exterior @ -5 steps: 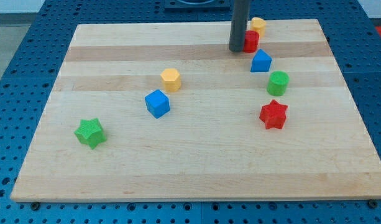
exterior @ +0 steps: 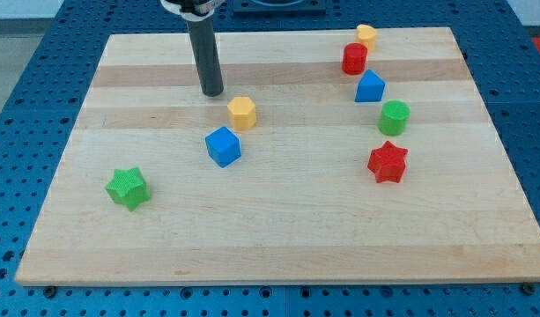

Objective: Move the yellow hexagon towards the right

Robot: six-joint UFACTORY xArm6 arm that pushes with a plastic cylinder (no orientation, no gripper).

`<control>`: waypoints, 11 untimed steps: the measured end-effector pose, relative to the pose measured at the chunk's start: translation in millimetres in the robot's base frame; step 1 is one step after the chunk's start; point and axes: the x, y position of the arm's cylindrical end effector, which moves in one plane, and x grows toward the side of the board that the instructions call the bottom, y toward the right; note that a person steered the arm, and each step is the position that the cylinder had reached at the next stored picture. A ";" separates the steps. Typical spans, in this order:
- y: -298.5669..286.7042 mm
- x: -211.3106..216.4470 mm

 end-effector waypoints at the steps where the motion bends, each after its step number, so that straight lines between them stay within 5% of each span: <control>1: 0.0 20.8; 2: 0.0 54.9; 4: 16.4 55.0; 7: 120.7 54.9; 11: 163.7 30.5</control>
